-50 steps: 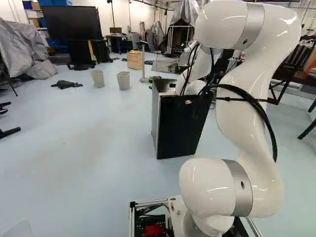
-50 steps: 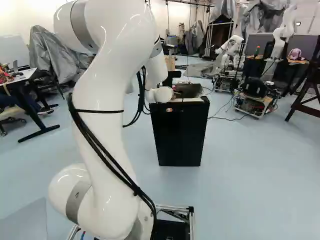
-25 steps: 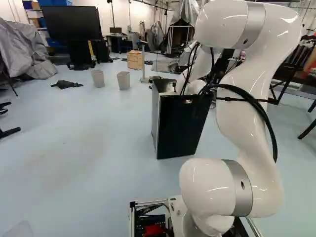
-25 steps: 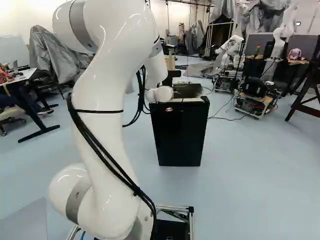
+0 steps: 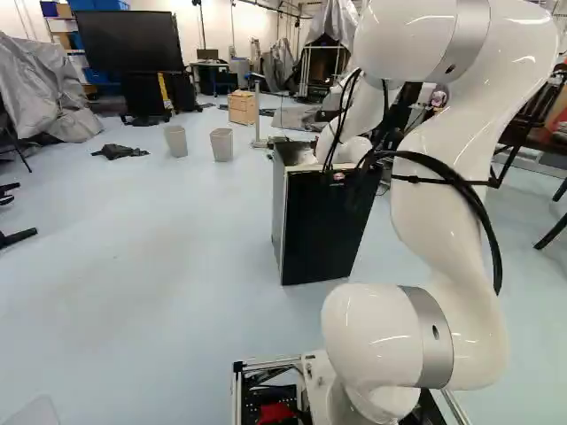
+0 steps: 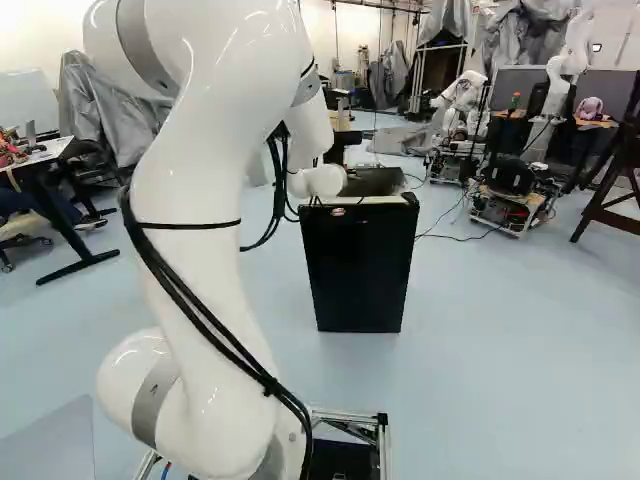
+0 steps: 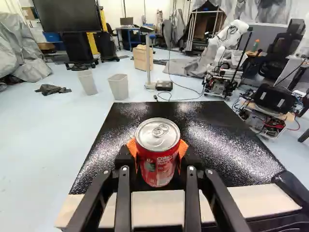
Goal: Grab a drink from the fridge
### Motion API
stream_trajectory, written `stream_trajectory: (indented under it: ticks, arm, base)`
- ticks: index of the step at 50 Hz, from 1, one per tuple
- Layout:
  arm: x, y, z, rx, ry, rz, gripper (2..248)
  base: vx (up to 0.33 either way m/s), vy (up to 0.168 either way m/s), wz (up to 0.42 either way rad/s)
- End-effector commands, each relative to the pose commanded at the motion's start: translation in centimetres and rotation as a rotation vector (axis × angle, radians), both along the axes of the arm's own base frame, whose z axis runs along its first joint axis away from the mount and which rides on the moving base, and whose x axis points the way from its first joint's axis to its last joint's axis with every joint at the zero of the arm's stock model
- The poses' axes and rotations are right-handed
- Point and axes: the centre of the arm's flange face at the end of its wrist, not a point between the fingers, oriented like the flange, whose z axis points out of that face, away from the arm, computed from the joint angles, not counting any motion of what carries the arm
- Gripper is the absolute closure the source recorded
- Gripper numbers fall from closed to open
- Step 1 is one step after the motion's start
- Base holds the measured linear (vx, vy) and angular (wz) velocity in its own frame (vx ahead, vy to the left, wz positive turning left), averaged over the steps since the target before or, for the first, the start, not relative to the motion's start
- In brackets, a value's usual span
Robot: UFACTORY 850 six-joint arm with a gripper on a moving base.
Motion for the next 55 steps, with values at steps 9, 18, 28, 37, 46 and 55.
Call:
stream_trajectory:
  ticks: [9, 18, 28, 37, 46, 55]
  arm:
    - [-0.1, 0.0, 0.9, -0.003, -0.015, 0.0, 151]
    - [-0.1, 0.0, 1.1, -0.004, -0.017, 0.0, 151]
    - [-0.4, 0.2, 1.1, -0.003, -0.017, 0.0, 151]
    - [-1.0, 0.6, 1.1, -0.002, -0.016, 0.001, 151]
    - [-1.8, 1.1, 1.2, 0.0, -0.015, 0.002, 151]
    - [-3.0, 1.8, 1.2, 0.003, -0.013, 0.002, 151]
  base:
    - [0.0, 0.0, 0.0]
    - [0.0, 0.0, 0.0]
    - [0.0, 0.0, 0.0]
    - [0.0, 0.0, 0.0]
    - [0.0, 0.0, 0.0]
    - [0.0, 0.0, 0.0]
